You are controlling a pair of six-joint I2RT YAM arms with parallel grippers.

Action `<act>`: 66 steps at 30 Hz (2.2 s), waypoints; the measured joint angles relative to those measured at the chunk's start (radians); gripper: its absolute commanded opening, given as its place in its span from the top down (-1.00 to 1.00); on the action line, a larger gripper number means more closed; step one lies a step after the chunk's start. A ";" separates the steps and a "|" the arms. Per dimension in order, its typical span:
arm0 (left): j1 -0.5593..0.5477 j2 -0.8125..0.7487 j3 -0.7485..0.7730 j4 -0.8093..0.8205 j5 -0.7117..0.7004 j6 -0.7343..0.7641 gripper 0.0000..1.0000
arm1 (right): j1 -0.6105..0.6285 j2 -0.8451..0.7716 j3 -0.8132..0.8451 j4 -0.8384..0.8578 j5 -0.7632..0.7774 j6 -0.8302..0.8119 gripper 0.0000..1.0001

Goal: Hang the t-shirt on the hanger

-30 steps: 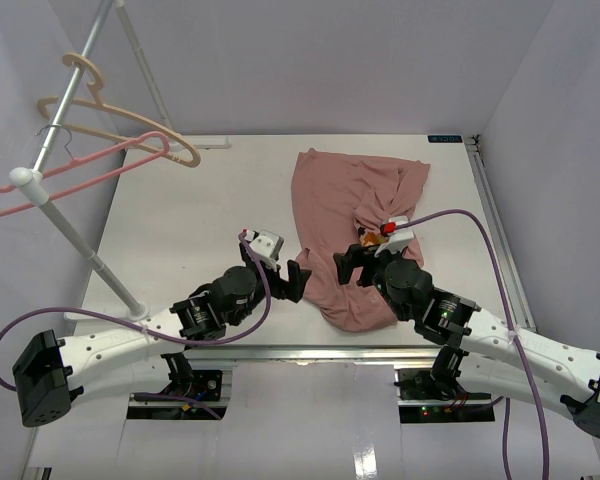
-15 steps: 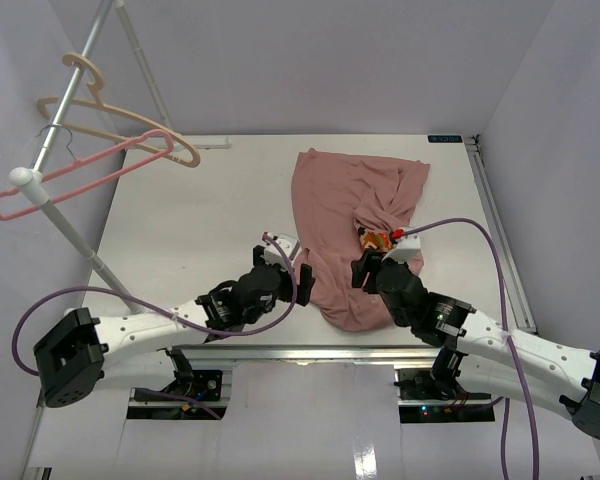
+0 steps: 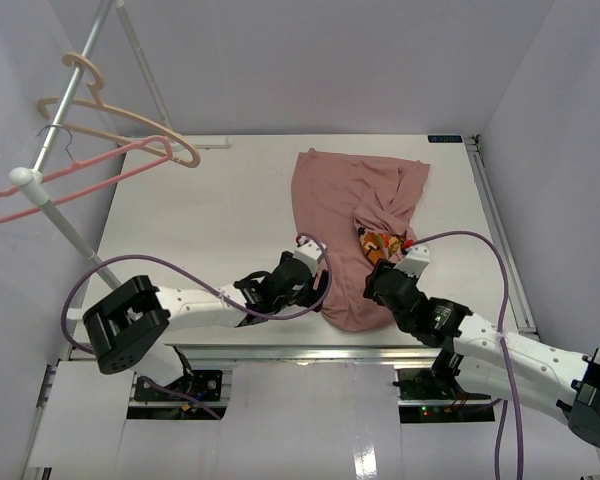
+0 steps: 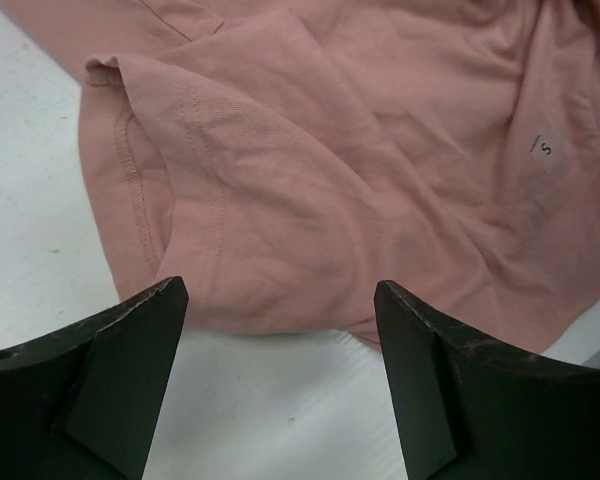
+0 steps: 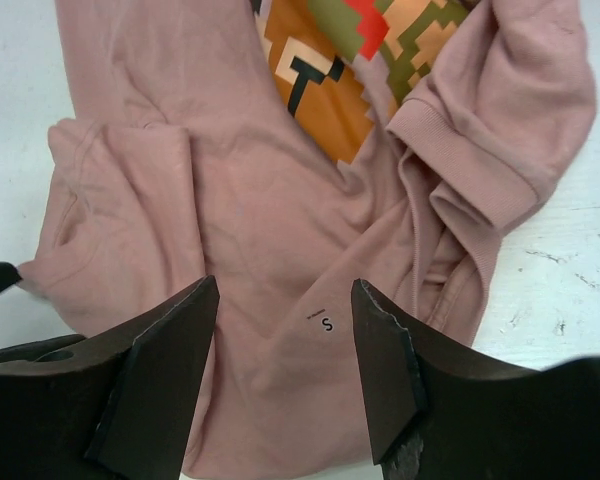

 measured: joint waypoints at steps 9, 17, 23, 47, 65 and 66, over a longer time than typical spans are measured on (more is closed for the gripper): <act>0.019 0.165 0.091 -0.052 0.012 -0.039 0.92 | -0.010 -0.150 -0.043 -0.005 0.016 0.005 -0.32; 0.218 0.216 0.186 -0.162 -0.016 -0.171 1.00 | -0.015 -0.177 -0.049 -0.016 0.016 0.004 -0.32; 0.328 0.116 0.170 -0.332 -0.347 -0.261 -0.44 | -0.015 -0.179 -0.049 -0.018 0.009 0.001 -0.32; -0.089 0.021 0.181 -0.253 -0.006 -0.013 -0.39 | -0.020 -0.201 -0.050 -0.019 -0.002 -0.002 -0.29; -0.093 0.241 0.289 -0.199 -0.010 0.019 0.05 | -0.021 -0.322 -0.082 -0.023 0.001 -0.005 -0.29; -0.093 0.244 0.289 -0.199 -0.014 0.021 0.33 | -0.021 -0.322 -0.082 -0.023 0.001 -0.005 -0.29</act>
